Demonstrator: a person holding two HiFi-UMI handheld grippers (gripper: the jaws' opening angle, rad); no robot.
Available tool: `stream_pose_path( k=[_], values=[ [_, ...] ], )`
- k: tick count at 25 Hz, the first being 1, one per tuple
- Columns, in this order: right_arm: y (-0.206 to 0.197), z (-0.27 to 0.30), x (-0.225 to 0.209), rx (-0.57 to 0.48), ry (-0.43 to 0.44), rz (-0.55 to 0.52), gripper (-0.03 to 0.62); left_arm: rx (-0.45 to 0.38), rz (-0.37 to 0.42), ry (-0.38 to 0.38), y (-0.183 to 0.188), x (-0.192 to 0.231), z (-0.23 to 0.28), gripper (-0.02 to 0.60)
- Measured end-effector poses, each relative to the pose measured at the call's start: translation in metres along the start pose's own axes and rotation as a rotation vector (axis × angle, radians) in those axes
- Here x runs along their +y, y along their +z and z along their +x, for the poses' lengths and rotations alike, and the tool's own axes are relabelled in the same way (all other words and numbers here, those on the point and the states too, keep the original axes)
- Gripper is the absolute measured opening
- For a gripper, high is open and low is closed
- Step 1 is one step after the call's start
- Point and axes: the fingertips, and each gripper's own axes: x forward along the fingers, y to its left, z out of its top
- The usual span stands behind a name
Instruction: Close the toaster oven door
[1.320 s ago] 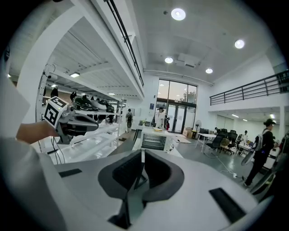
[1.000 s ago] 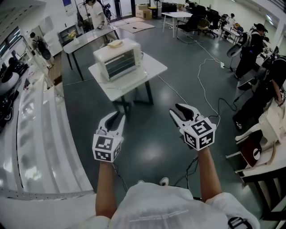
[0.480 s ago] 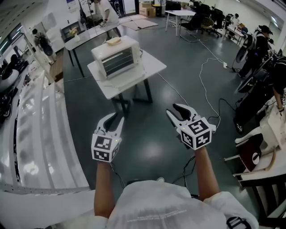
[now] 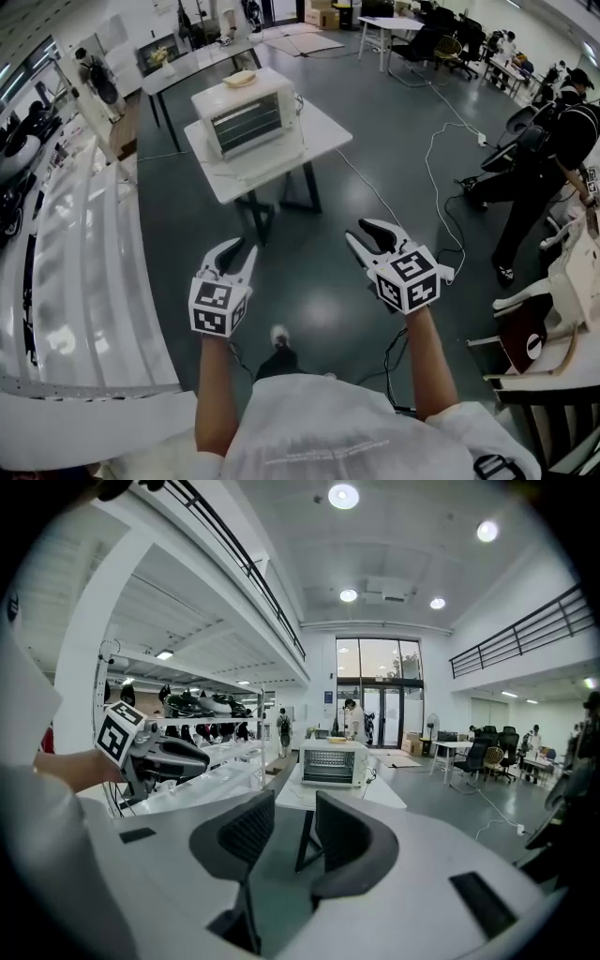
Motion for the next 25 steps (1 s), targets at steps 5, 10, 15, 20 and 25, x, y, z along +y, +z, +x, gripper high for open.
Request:
stream_pose_path(
  k=[5,10,15,20,25],
  values=[
    [-0.009,0.032,-0.024,0.046,-0.006,0.008,0.147,0.013,-0.025,-0.027,-0.008,0.017,0.039,0.092],
    [0.003,0.085,-0.059,0.075,-0.036,0.001,0.147,0.006,-0.038,-0.064,-0.005,0.061,0.098,0.092],
    [0.028,0.151,-0.09,0.098,-0.059,0.006,0.147,0.003,-0.043,-0.095,0.009,0.122,0.159,0.091],
    [0.032,0.221,-0.114,0.142,-0.065,0.047,0.147,0.029,-0.062,-0.125,0.001,0.174,0.21,0.087],
    [0.017,0.283,-0.132,0.221,-0.06,0.085,0.147,0.08,-0.138,-0.136,-0.036,0.212,0.257,0.083]
  ],
)
